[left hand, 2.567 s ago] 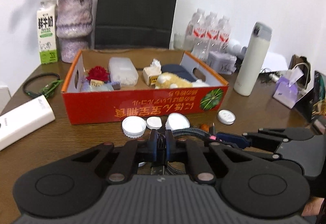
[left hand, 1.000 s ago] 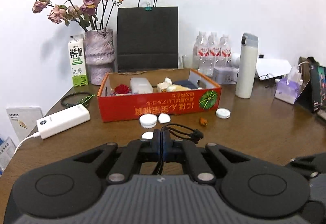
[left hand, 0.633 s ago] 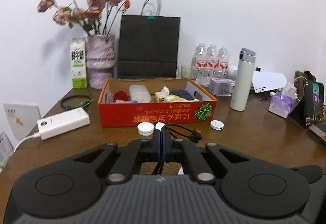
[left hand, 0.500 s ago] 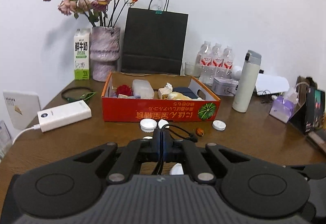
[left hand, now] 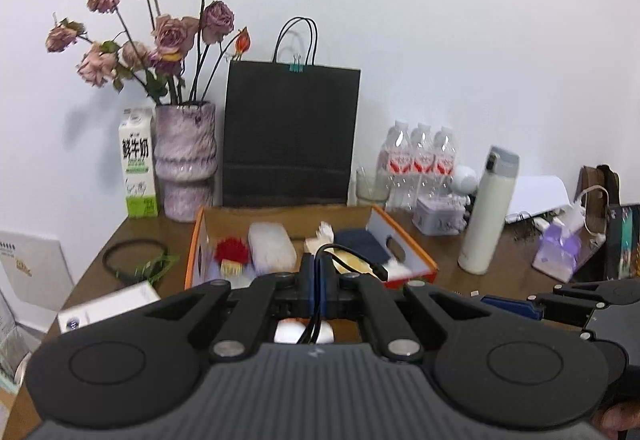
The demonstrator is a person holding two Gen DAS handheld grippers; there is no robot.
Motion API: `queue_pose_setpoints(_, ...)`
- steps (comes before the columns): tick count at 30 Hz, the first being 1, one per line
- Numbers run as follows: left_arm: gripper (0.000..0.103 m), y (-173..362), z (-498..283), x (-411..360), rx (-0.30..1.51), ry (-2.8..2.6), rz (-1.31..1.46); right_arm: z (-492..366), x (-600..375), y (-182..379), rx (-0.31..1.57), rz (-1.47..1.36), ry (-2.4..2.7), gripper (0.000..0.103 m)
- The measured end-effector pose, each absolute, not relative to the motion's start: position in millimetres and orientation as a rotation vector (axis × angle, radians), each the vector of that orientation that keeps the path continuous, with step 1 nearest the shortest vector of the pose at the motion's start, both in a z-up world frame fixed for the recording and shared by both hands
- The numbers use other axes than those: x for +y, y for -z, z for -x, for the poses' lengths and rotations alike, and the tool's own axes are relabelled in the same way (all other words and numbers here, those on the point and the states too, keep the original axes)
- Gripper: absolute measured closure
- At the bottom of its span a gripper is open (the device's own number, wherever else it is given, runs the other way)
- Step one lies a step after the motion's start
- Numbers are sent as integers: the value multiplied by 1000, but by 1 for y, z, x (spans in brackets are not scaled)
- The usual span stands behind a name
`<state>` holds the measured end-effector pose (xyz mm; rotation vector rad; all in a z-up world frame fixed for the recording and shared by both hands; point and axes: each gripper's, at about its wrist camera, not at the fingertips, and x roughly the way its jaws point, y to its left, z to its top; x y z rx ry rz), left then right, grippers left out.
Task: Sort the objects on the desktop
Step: 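Carry the black cable into the box and open both tools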
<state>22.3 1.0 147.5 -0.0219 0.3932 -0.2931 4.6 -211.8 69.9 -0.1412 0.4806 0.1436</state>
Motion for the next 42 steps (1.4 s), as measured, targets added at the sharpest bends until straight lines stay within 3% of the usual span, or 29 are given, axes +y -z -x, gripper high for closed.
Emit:
queue_pose_setpoints(10,100,-160,-131,-12,455,307,30,-115,-213,-96,480,149,-140,90)
queue_pose_setpoints(25,96,-65,-301,-25,761,246,27,-310,-204,-25,734,124,-125,90)
queue_pose_setpoints(30,62,-54,-299,-19,763,255,21,-332,-203,-7,779,93,-113,85)
queue_pose_setpoints(32,62,-59,-296,-17,758,247,15,-331,-210,-12,786,42,-116,81)
queue_pose_setpoints(35,51,-74,-288,-12,737,224,25,-319,-214,-28,759,35,-118,68)
queue_pose_setpoints(37,42,-87,-277,-9,710,223,36,-303,-218,-43,727,28,-123,65)
queue_pose_setpoints(41,36,-102,-250,-12,692,220,15,-273,-221,-64,697,7,-139,60)
queue_pose_setpoints(42,30,-105,-243,-13,691,220,10,-265,-221,-67,697,13,-137,58)
